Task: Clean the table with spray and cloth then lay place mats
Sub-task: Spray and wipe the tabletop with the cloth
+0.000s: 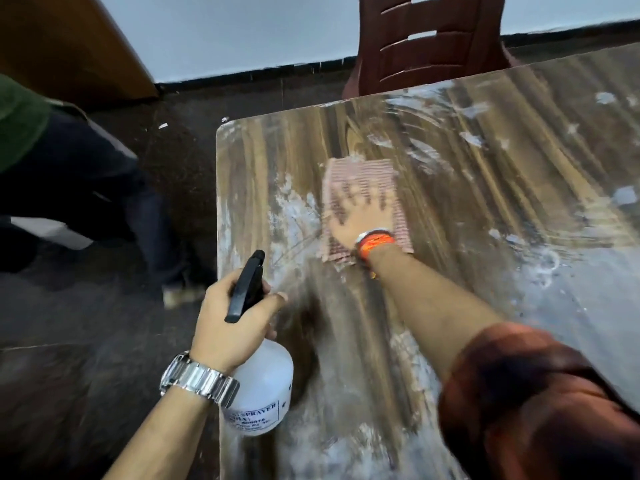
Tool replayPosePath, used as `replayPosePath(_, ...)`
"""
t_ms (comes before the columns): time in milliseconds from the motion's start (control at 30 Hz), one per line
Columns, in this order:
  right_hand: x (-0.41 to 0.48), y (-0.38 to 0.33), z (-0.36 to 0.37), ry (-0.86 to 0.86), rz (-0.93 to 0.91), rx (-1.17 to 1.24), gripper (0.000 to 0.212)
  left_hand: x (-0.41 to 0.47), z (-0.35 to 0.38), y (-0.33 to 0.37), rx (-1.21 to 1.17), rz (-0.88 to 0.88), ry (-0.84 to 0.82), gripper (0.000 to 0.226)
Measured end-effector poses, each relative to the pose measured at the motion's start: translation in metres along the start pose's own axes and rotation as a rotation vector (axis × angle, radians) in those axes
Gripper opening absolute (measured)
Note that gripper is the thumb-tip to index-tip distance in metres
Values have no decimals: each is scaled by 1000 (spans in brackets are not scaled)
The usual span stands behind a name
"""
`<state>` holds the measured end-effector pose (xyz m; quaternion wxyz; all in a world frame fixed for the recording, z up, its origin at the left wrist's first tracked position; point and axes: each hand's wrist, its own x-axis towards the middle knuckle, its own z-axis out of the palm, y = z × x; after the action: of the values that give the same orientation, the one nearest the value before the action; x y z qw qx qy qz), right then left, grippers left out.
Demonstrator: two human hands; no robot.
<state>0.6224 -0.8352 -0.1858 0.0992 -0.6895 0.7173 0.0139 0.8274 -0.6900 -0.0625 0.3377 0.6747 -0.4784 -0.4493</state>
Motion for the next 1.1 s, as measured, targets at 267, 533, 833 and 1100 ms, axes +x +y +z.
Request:
replayPosePath(267, -115, -40, 20, -58, -672, -54, 67, 14, -14, -5, 11, 52, 0, 29)
replayPosePath(533, -124, -2, 26, 71, 146, 78, 71, -7, -23, -8, -23, 54, -56, 25)
replayPosePath(833, -327, -94, 74, -91, -554, 78, 58, -45, -28, 5, -88, 90, -16, 22)
replayPosePath(1100, -292, 119, 45, -25, 220, 76, 65, -108, 10, -4, -59, 52, -16, 21)
